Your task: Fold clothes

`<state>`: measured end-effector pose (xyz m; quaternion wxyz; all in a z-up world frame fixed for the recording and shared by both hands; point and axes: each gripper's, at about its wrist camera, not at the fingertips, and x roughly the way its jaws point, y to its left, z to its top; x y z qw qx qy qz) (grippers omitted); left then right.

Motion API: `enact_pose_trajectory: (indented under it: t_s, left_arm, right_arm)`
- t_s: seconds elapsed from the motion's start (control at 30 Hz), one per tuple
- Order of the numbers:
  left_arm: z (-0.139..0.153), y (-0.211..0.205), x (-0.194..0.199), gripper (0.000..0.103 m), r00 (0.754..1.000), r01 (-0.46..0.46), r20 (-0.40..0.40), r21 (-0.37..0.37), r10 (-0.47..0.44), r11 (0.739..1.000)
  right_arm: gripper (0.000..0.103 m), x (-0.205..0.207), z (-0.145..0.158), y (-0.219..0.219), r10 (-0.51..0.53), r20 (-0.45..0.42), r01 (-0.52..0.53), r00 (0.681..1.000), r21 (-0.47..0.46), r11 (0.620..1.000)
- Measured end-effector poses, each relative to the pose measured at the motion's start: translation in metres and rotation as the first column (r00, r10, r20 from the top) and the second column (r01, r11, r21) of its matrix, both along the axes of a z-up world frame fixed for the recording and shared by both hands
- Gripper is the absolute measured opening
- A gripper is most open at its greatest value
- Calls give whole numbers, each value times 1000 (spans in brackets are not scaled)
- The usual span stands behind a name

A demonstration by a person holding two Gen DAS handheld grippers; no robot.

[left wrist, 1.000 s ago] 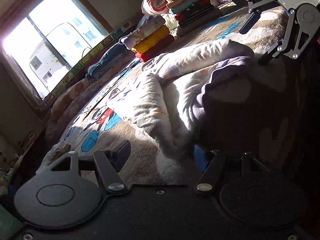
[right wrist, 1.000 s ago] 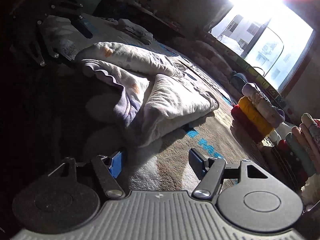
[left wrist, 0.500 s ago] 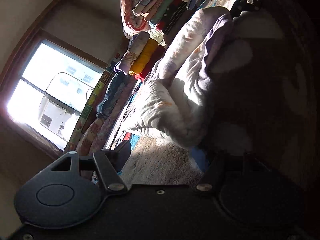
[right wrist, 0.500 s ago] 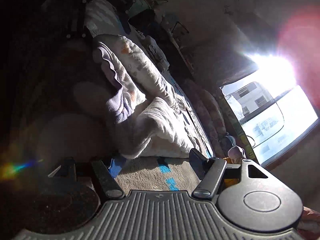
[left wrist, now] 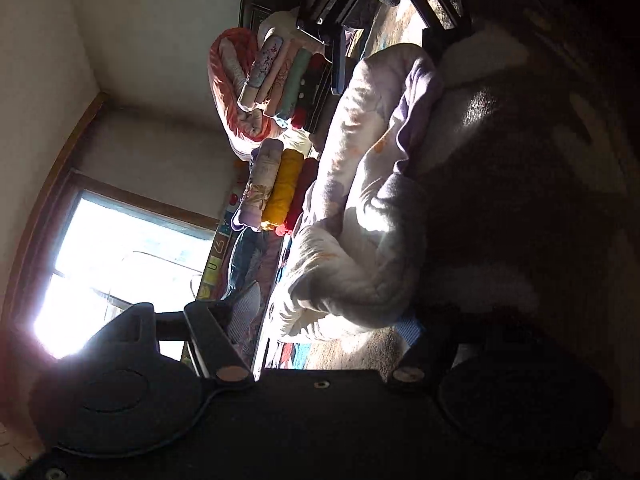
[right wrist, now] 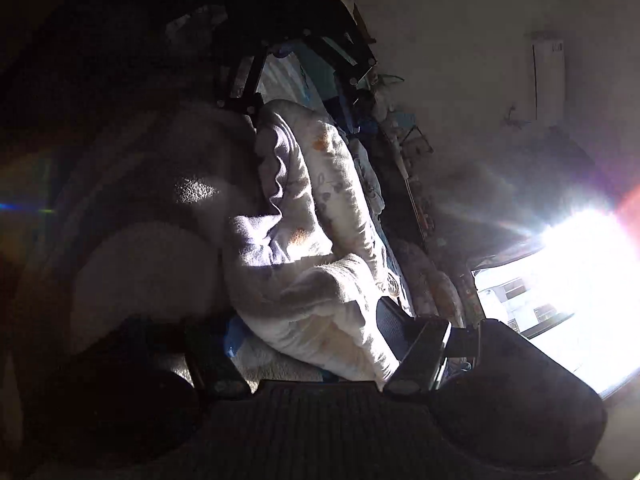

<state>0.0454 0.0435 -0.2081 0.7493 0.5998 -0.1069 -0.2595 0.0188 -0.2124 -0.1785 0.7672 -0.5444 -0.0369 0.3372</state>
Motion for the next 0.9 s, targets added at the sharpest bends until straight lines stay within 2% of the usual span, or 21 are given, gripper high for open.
enact_pose_trajectory:
  t_s: [0.1,0.17,0.2,0.33,0.43,0.5,0.53,0.63,0.7,0.77,0.8,0.87,0.9]
  left_arm:
    - [4,0,1,68,999,20,-27,19,-19,1000]
    - [9,2,0,45,997,11,-72,11,-10,1000]
    - [13,1,1,41,995,5,-98,9,-4,1000]
    - [45,-1,11,37,973,-16,-232,-82,-4,997]
    - [73,0,24,36,940,-37,-342,-150,-17,988]
    - [89,2,33,36,923,-51,-383,-196,-29,979]
    - [99,4,41,36,898,-63,-437,-229,-45,971]
    - [121,11,67,36,844,-108,-528,-341,-95,934]
    - [134,16,90,36,793,-163,-593,-425,-138,890]
    - [143,23,117,38,738,-236,-646,-518,-195,822]
    - [144,26,129,38,734,-280,-645,-571,-212,771]
    - [146,31,156,38,682,-389,-682,-646,-267,657]
    - [146,30,170,38,669,-435,-686,-674,-287,597]
  right_arm:
    - [46,0,3,3,20,-39,-20,999,-13,1000]
    - [41,-2,8,6,19,-67,-19,998,1,1000]
    - [38,-4,12,7,12,-83,-11,997,19,1000]
    - [34,-3,36,8,-20,-152,40,988,131,991]
    - [34,8,66,1,-36,-229,96,973,258,961]
    - [34,20,85,-7,-31,-290,130,957,330,935]
    - [34,27,95,-12,-23,-327,149,945,366,918]
    - [34,53,117,-28,12,-432,215,902,472,855]
    - [34,78,129,-48,46,-513,290,857,553,781]
    - [34,97,135,-62,58,-546,359,836,623,694]
    - [34,109,136,-73,84,-581,398,809,648,650]
    - [34,130,135,-83,134,-611,458,780,704,543]
    - [34,143,129,-85,160,-632,493,758,716,494]
